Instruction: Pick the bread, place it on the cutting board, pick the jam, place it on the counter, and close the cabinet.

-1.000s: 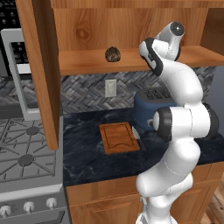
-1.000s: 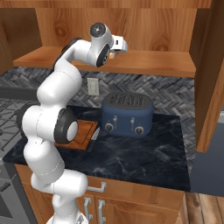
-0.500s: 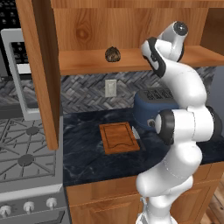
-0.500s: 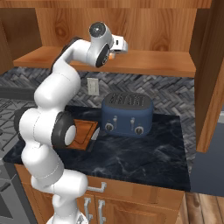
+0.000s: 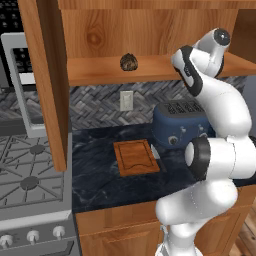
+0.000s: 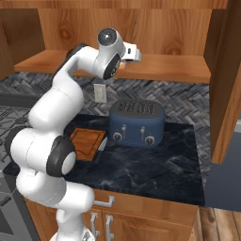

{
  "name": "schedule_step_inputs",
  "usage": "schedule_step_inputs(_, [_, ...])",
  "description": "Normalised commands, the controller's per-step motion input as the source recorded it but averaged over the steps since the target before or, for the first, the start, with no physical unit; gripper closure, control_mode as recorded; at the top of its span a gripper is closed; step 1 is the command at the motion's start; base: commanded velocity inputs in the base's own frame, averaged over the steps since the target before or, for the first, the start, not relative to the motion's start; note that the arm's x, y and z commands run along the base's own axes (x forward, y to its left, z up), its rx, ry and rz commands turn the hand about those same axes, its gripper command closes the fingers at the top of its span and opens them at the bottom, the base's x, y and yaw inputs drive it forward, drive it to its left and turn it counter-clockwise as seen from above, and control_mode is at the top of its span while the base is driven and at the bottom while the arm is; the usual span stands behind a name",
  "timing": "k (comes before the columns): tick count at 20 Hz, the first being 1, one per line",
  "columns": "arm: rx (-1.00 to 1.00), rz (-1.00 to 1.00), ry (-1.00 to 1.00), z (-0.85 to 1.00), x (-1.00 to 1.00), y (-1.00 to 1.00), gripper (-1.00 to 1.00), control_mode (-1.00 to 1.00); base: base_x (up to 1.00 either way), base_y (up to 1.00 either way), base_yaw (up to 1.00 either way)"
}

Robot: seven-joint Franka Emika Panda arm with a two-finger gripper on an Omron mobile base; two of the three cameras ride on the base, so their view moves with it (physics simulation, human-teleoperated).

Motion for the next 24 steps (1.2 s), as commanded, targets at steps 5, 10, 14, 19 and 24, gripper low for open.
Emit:
schedule_step_inputs(5, [0.0, 0.0, -0.05, -0.08, -0.48, -0.14, 1.0, -1.0, 0.0, 0.0, 0.0])
schedule_step_inputs(10, [0.0, 0.0, -0.07, -0.04, -0.45, -0.09, 1.0, -1.0, 0.0, 0.0, 0.0])
schedule_step_inputs(14, [0.0, 0.0, -0.05, -0.02, -0.45, -0.08, 1.0, -1.0, 0.0, 0.0, 0.0])
schedule_step_inputs(19, [0.0, 0.0, -0.02, -0.02, -0.53, -0.11, 1.0, -1.0, 0.0, 0.0, 0.0])
schedule_step_inputs(24, [0.0, 0.0, 0.0, -0.06, -0.58, -0.15, 1.0, -1.0, 0.0, 0.0, 0.0])
